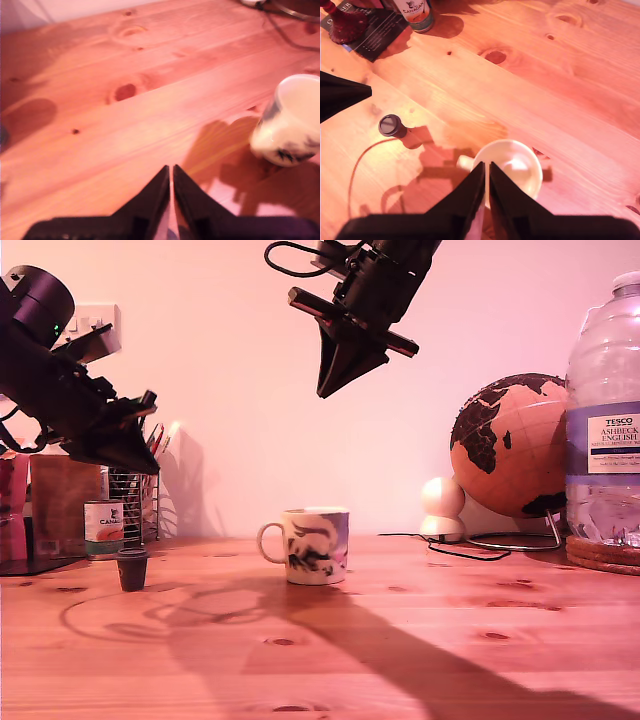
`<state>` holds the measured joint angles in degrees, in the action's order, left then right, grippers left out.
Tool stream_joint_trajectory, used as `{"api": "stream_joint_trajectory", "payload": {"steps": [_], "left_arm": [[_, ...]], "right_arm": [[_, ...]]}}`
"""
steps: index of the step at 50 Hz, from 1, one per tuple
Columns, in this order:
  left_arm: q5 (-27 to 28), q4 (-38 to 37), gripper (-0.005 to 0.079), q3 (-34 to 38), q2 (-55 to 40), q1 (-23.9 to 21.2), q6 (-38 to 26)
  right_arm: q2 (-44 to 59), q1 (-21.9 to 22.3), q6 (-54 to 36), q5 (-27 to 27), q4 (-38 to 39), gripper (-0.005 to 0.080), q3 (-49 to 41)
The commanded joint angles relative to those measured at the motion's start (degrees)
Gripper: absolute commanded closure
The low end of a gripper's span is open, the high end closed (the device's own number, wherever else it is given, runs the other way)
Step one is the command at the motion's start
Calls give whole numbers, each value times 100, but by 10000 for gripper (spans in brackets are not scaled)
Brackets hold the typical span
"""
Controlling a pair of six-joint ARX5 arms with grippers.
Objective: Lift the coffee cup and remove the coffee capsule that is hidden under it
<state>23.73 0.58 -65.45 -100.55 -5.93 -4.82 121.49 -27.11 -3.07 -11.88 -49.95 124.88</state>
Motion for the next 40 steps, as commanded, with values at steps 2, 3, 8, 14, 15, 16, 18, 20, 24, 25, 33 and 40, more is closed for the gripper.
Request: {"api": "stream_joint_trajectory", "payload": {"steps": [2,3,8,14,15,16,18,20,24,25,33,40], "left_arm": [[142,46,766,-7,234,13,37],[157,39,767,-7,260,13,37],[197,26,767,-7,385,-11,48],[289,28,766,-7,474,-24,92],[319,28,766,-7,485,-24,160],[339,28,766,-7,490,-24,188],[428,9,766,-7,496,-24,205],[494,-20,766,-7,503,-24,208],[610,-96,766,-7,505,-24,299],[636,-111,766,-7,505,-26,345],[872,-240,766,-7,505,-92,352],[933,-247,766,-7,505,-236,354]], "right_arm": [[286,-35,9,-20,33,764,48],[299,-35,9,-20,35,764,48],[382,-35,13,-20,35,764,48],[533,-37,26,-20,37,764,48],[544,-35,26,-22,35,764,48],[553,-35,26,-20,33,764,48],[601,-35,26,-17,52,764,48],[623,-35,28,-20,79,764,48],[651,-24,28,-15,114,764,48],[654,-24,28,-15,122,764,48],[695,-9,28,4,170,764,48],[706,-9,28,2,168,764,48]]}}
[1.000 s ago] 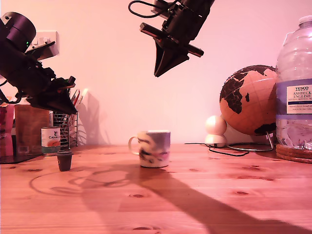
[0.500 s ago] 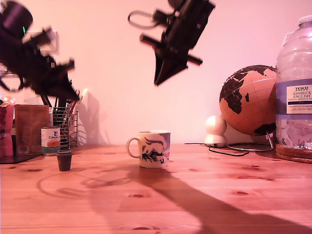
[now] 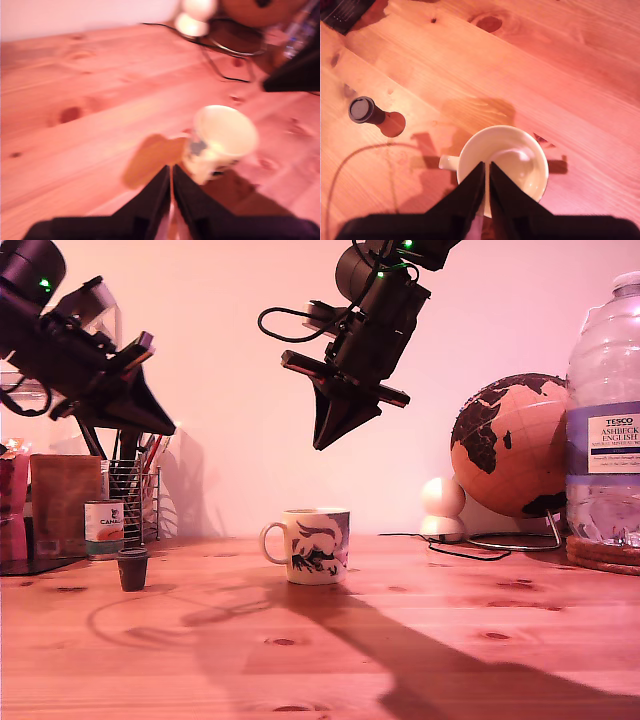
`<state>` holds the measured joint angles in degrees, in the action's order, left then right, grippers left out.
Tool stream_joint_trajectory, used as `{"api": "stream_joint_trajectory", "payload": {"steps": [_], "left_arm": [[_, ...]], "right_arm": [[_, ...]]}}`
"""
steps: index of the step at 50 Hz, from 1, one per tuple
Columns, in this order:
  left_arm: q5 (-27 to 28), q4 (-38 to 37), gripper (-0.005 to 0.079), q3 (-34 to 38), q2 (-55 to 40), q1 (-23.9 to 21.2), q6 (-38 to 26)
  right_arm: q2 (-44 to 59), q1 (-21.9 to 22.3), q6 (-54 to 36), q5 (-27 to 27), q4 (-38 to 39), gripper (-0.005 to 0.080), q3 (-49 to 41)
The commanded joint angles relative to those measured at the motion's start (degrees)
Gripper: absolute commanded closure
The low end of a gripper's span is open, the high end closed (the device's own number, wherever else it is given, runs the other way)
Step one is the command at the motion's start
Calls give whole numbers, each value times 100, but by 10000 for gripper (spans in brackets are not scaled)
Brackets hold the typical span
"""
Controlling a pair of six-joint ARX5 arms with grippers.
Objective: Lift the coffee cup and remove the coffee capsule that is hidden under it
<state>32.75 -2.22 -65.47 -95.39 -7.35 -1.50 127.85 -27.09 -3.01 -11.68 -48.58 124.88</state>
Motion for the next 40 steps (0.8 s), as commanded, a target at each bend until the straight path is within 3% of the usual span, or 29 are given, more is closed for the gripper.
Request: {"api": "stream_joint_trajectory", "payload": {"steps": [1,24,40], "left_arm": [[31,26,766,-4,-11,-118,22],[11,9,766,-4,-11,-590,7],[-111,0,766,-4,-11,-603,-2]], "right_arm": [[70,-11,22,-17,31,764,48],[72,26,24,-4,-149,764,48],[79,-219,39,-688,-531,764,48]]}}
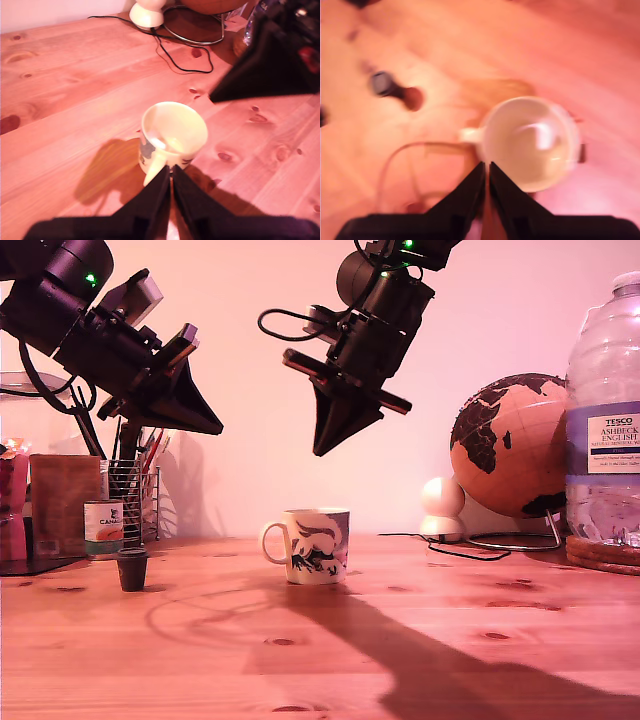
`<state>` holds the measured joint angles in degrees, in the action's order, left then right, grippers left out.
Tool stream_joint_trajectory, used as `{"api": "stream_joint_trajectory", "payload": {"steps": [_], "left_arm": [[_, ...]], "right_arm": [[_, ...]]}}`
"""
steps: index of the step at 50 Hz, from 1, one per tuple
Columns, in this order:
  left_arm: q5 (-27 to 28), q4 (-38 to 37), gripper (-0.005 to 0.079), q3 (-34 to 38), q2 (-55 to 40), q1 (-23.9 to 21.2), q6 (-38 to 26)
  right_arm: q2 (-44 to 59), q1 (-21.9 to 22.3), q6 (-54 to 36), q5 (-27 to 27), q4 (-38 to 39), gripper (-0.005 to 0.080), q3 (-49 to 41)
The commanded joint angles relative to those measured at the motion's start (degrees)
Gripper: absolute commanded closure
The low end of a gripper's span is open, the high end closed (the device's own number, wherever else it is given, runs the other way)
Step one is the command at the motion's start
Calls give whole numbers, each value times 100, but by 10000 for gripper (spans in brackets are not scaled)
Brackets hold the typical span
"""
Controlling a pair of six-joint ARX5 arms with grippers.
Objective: Lift the coffee cup and remove the coffee capsule that is hidden under it
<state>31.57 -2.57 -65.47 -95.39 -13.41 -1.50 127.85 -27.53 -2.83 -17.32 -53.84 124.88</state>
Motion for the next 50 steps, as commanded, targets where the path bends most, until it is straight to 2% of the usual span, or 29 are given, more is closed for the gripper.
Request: {"api": "stream_joint_trajectory", "payload": {"steps": [1,14,18,27,31,32,33,38,50], "left_arm": [[7,31,766,-4,-11,2,-4],[2,-295,766,-4,-13,-11,-225],[-57,-385,766,-4,-15,-11,-918],[-129,-354,759,-4,-20,-66,-1878],[-138,-356,692,-4,-35,-109,-2028],[-138,-348,668,-4,-44,-120,-2028],[-136,-330,637,-4,-61,-133,-2337],[-92,-260,498,-13,-164,-203,-2498],[-168,-79,376,-61,-612,-352,-2706]], "right_arm": [[79,-203,2,-173,-11,764,48],[79,-472,-592,-164,-120,764,48],[79,-461,-608,-157,-184,764,48],[79,-175,-643,-157,-470,764,48],[79,-22,-643,-157,-621,764,48],[79,13,-643,-157,-656,764,48],[79,48,-645,-157,-686,764,48],[79,223,-645,-157,-778,764,48],[79,474,-710,-162,-837,764,48]]}}
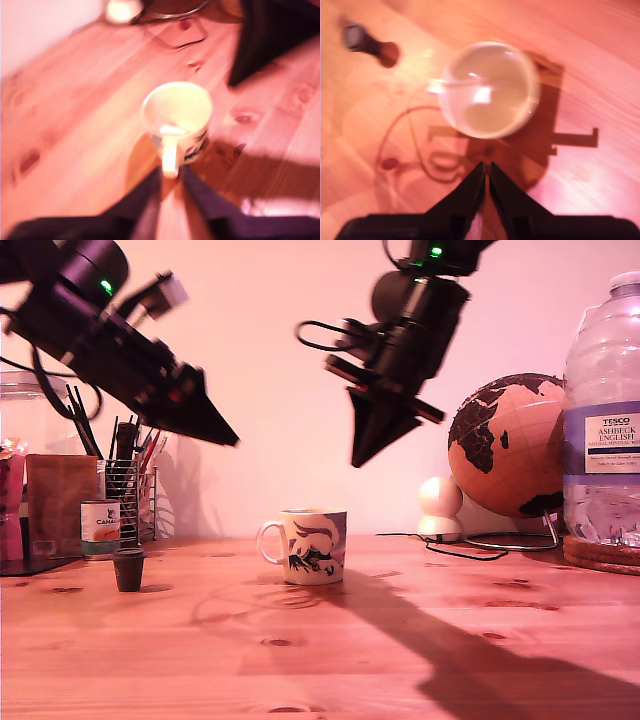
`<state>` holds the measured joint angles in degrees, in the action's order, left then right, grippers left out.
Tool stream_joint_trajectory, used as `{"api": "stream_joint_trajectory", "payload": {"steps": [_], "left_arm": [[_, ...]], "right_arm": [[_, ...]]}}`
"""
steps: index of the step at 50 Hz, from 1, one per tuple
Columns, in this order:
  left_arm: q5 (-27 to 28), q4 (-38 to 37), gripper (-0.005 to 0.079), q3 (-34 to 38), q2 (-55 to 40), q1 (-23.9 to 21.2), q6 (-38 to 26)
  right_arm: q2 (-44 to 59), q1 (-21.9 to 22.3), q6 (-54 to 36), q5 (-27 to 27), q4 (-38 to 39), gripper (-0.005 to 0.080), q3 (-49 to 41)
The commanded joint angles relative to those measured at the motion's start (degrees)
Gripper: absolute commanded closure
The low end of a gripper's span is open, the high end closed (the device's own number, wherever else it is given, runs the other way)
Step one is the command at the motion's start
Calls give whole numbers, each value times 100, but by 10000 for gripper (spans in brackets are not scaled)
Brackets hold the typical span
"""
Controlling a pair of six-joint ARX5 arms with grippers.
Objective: Lift the coffee cup and remove the coffee capsule that is hidden under it
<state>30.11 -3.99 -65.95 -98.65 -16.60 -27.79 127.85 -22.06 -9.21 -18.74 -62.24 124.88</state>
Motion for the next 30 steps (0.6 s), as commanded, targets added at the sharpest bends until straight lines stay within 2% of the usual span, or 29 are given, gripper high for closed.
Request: {"api": "stream_joint_trajectory", "payload": {"steps": [1,13,30], "left_arm": [[-55,81,375,-26,-330,-44,-76],[-59,-44,376,-516,-929,-87,-74],[-46,-922,376,-1727,-1749,-199,-125]], "right_arm": [[79,-68,-74,-20,11,764,48],[79,-66,-118,-24,249,764,48],[79,2,-116,-22,367,764,48]]}}
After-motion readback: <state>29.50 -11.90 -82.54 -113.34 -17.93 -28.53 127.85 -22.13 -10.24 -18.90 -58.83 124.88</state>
